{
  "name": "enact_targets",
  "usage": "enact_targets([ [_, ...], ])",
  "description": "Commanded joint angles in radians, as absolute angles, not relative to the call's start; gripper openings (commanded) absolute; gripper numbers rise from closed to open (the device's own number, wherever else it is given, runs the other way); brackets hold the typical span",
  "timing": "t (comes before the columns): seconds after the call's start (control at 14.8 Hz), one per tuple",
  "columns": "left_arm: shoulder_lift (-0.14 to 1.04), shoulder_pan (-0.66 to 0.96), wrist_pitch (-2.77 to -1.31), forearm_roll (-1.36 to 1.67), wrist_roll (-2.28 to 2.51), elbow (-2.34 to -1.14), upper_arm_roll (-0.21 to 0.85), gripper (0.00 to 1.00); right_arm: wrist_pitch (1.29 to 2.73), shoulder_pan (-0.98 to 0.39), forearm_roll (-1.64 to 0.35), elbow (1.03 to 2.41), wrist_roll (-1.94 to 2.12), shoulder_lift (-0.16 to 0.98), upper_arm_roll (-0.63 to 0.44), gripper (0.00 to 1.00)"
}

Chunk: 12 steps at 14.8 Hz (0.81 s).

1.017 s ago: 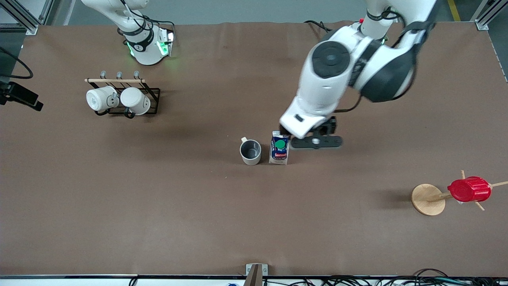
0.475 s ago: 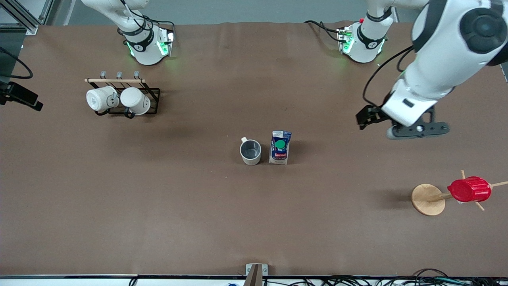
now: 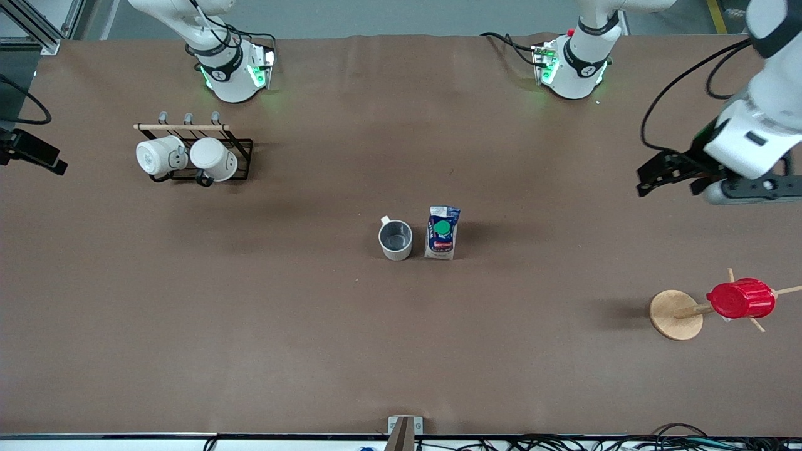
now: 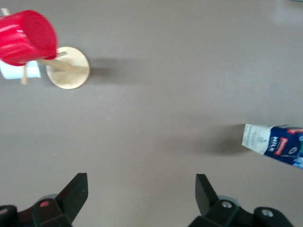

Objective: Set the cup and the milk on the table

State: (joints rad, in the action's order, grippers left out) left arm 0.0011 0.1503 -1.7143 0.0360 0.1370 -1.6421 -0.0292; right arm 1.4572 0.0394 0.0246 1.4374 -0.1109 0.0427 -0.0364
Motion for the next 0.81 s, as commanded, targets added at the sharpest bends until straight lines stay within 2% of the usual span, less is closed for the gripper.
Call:
enact_targets([
  [0.0, -0.022, 0.137, -1.668, 0.016, 0.085, -1.628, -0.029, 1.00, 1.456, 0.061, 0.006, 1.450, -0.107, 0.031, -0.021, 1.00],
  [0.27, 0.031, 0.130, -1.582, -0.008, -0.005, -1.530, -0.022, 1.00, 1.456, 0.061, 0.006, 1.450, -0.106, 0.031, -0.021, 1.00],
  [0.75, 0.031, 0.103, -1.577, -0.006, 0.005, -1.528, -0.018, 1.00, 1.456, 0.063, 0.006, 1.450, -0.106, 0.031, -0.023, 1.00],
])
